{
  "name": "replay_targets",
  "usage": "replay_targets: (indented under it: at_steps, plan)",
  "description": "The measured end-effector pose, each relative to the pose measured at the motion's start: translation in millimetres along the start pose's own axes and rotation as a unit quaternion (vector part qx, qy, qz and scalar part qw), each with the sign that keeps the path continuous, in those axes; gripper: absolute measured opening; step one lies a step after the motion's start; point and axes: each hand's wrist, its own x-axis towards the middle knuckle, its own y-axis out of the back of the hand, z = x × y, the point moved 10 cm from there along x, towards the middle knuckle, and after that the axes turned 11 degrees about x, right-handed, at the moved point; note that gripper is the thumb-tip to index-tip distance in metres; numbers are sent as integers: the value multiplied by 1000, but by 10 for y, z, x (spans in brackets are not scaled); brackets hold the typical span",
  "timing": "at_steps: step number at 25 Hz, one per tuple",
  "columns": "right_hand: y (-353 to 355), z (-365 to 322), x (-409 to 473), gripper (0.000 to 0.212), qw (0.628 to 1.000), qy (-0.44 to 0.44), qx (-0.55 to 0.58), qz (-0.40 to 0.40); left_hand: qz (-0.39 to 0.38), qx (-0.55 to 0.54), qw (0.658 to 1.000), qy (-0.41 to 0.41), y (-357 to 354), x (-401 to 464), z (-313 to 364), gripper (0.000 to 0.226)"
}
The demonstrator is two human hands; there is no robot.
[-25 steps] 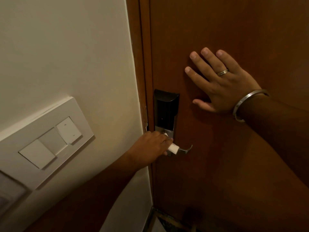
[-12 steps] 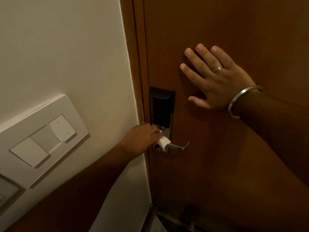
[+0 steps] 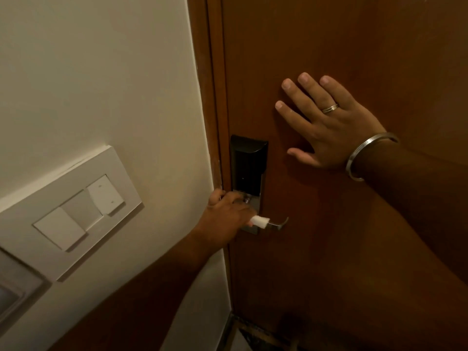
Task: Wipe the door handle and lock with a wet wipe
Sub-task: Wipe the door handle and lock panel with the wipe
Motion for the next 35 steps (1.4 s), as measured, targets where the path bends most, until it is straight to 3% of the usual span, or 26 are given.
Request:
replay_targets:
  at_steps: [4,9,15,20,23,25,30,35]
  plan:
    - [-1,-4,-2,89,1000,0,1,-1,-62,5,998,-21,-93,111,253,22]
    - [19,-1,5,90,1000,2,3,-9,-83,-16,989,121,-251,311,742,24]
    - [3,-1,4,90,1000,-3,-2,-2,7,76,996,55,-133,-104,235,39]
    - [10,6,-3,90,1000,-1,-1,-5,34,32,999,-17,-36,137,800,64]
    - [4,0,13,90,1000,-2,4,-3,74,13,997,-13,13,58,565,46]
    - [-2,2,3,90,1000,-4,-2,2,92,6,995,34,-8,-100,174,39]
    - [14,-5,3,90,1000,-3,-1,-5,-29,-14,995,98,-285,-85,-57,42]
    - [18,1,14,90,1000,-3,-2,-10,-1,-12,989,144,-110,-84,-213,31]
